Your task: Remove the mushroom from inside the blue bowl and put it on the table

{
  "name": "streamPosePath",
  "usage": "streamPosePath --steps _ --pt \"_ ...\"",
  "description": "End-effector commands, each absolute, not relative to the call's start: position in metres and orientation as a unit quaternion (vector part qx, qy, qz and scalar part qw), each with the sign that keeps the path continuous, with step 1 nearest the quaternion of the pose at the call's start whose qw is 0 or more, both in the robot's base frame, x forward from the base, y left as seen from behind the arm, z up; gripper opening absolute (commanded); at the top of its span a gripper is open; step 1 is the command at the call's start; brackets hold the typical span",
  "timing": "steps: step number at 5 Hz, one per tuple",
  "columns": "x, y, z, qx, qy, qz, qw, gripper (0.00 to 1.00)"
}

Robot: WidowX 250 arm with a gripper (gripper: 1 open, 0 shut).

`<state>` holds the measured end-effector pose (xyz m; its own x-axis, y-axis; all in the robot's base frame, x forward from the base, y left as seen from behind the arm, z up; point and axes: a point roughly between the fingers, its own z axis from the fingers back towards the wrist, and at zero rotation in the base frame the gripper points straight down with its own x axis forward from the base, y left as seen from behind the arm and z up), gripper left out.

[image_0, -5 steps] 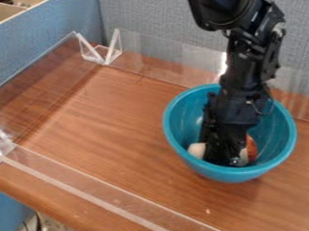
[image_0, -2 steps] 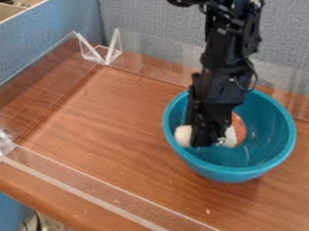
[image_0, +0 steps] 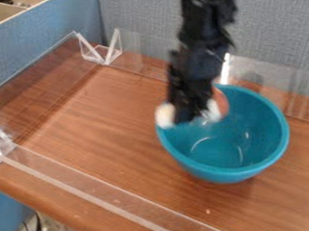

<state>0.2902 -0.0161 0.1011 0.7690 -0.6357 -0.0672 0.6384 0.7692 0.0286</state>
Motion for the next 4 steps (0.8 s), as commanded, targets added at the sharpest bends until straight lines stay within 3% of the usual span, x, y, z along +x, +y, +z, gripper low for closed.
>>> streamPosePath --steps 1,2,4 --pt "0.300 0.022 0.134 0.046 0.006 -0.300 0.953 0.00" --pt "0.302 0.049 0.136 0.049 0.019 -0.275 0.960 0.00" --pt "0.293 0.056 0.099 0.048 0.047 -0.270 0.961 0.00"
